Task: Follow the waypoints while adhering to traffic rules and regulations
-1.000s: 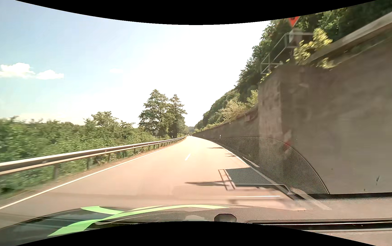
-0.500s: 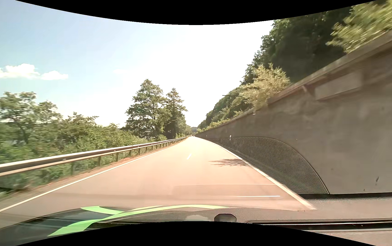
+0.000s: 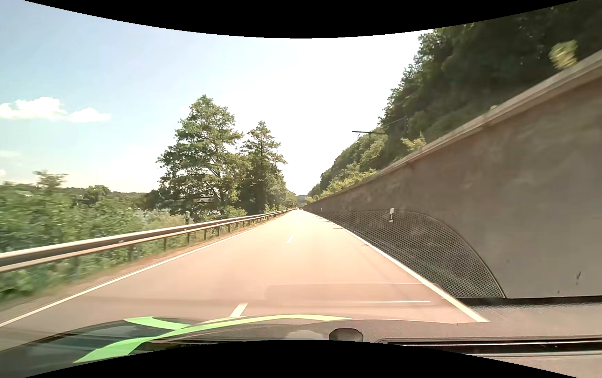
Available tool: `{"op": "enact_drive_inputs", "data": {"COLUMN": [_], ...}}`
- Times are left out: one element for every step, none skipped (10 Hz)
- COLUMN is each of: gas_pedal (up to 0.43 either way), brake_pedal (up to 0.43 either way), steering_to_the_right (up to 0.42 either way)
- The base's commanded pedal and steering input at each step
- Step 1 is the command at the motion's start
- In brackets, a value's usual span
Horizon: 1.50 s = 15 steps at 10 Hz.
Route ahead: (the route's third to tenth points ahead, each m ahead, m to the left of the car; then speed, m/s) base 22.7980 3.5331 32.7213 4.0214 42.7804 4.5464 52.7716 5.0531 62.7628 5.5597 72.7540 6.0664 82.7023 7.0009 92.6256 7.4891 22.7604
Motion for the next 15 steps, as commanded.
{"op": "enact_drive_inputs", "data": {"gas_pedal": [0.28,0.287,0.287,0.287,0.287,0.299,0.299,0.299,0.299,0.299,0.299,0.28,0.26,0.26,0.26], "brake_pedal": [0.0,0.0,0.0,0.0,0.0,0.0,0.0,0.0,0.0,0.0,0.0,0.0,0.0,0.0,0.0], "steering_to_the_right": [-0.008,-0.008,-0.009,-0.009,-0.009,-0.009,-0.009,-0.009,-0.01,-0.009,-0.01,-0.009,-0.009,-0.008,-0.008]}}
